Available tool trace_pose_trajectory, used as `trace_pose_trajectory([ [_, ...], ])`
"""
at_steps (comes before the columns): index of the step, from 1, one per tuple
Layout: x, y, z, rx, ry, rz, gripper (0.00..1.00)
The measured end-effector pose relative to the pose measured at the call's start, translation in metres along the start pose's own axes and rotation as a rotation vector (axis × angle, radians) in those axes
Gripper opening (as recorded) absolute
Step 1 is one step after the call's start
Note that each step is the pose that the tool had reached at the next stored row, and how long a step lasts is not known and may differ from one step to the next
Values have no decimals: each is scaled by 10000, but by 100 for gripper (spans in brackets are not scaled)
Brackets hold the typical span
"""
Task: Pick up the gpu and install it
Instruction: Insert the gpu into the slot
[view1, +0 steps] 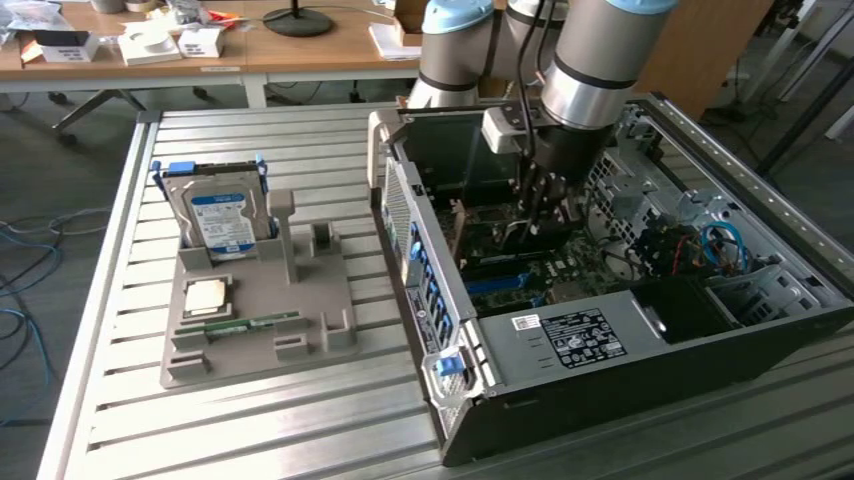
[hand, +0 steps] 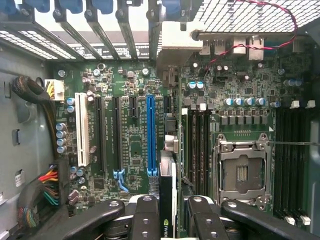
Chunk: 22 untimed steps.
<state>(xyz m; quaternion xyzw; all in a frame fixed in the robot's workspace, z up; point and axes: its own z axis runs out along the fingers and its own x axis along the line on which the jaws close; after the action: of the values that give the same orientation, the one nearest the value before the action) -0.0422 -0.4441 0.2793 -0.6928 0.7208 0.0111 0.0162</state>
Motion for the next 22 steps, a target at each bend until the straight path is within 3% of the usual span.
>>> trace_pose_trajectory([
  [22,174,-2,-7,0,0,0,27],
])
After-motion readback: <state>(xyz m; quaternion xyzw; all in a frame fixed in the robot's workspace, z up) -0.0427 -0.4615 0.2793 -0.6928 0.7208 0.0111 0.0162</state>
